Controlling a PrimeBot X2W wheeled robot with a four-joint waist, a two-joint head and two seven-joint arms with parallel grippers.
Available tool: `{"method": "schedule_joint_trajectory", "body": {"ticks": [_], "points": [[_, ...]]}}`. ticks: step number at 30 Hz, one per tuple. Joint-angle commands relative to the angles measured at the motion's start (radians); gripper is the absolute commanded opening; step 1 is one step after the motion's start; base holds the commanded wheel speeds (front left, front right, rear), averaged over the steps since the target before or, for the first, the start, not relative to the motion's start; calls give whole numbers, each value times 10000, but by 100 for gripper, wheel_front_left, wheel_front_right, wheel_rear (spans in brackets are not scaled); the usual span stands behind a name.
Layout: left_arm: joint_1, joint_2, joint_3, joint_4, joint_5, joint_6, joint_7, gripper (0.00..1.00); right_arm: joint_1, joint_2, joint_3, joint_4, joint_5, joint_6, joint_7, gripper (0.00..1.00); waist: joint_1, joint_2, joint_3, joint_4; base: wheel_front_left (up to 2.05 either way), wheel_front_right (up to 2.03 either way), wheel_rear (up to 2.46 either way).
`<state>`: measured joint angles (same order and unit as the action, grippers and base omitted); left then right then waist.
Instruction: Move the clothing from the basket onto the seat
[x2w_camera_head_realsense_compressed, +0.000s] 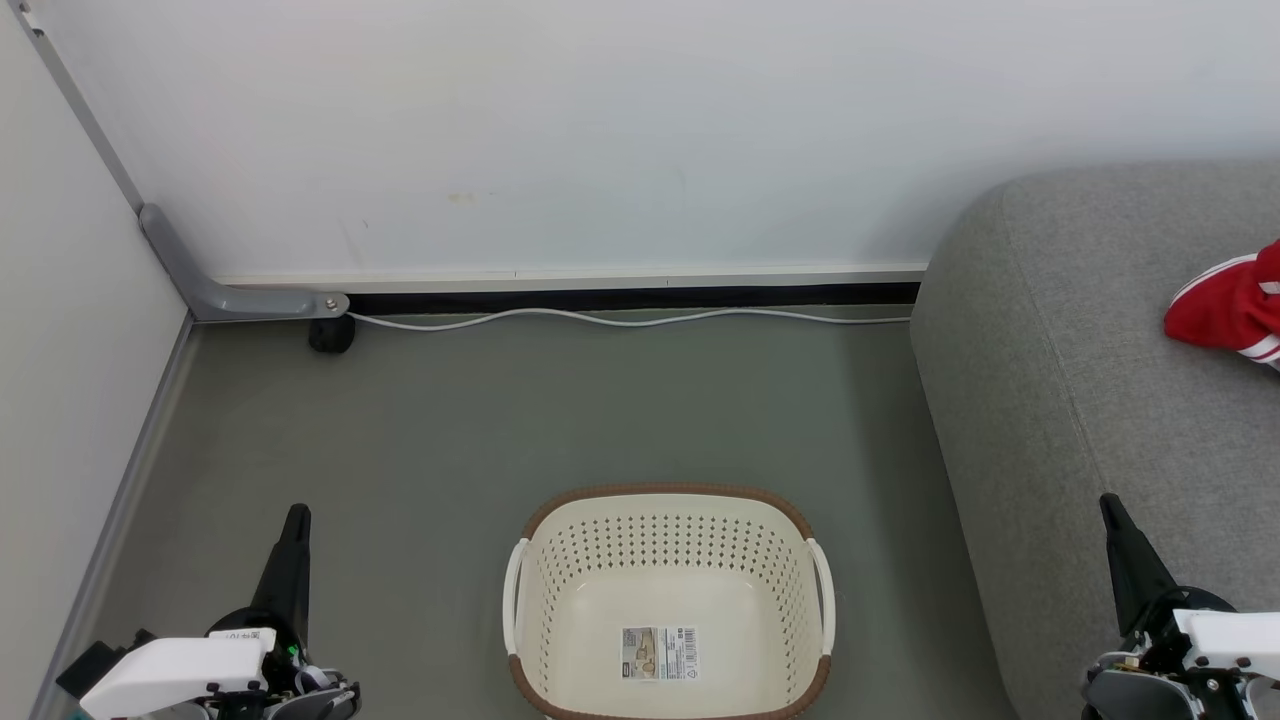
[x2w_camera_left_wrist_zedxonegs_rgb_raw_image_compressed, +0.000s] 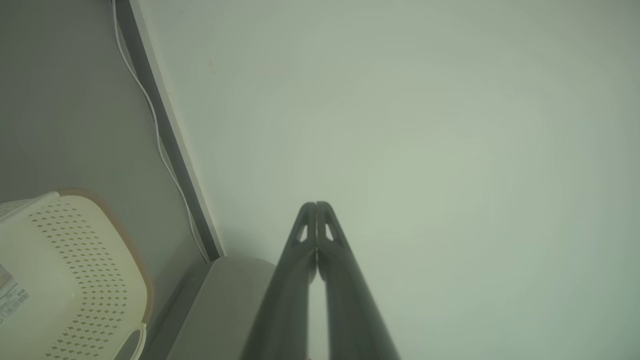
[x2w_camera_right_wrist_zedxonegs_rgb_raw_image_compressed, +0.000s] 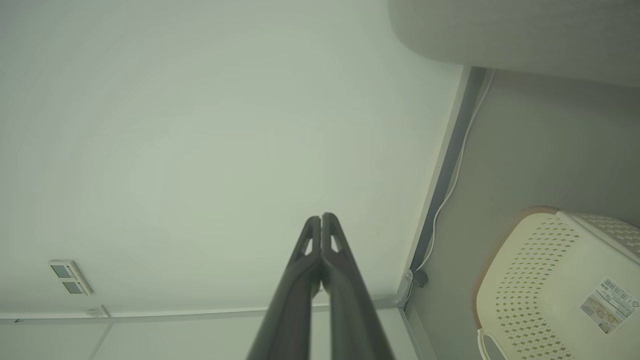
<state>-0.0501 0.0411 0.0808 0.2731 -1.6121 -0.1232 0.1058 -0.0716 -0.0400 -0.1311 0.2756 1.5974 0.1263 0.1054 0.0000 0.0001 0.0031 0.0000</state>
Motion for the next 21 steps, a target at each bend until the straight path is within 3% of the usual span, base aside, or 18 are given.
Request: {"method": "schedule_joint_trajectory", "body": {"ticks": [1,21], "points": [[-579,98,331,-281,37,-75,76,0,-363,-102,173,-309,113,44,78,0,0,-1,0,0,0,0,0],[-580,96,334,-281,40,-75,78,0,-363,-102,174,-309,113,44,78,0,0,-1,0,0,0,0,0]]}}
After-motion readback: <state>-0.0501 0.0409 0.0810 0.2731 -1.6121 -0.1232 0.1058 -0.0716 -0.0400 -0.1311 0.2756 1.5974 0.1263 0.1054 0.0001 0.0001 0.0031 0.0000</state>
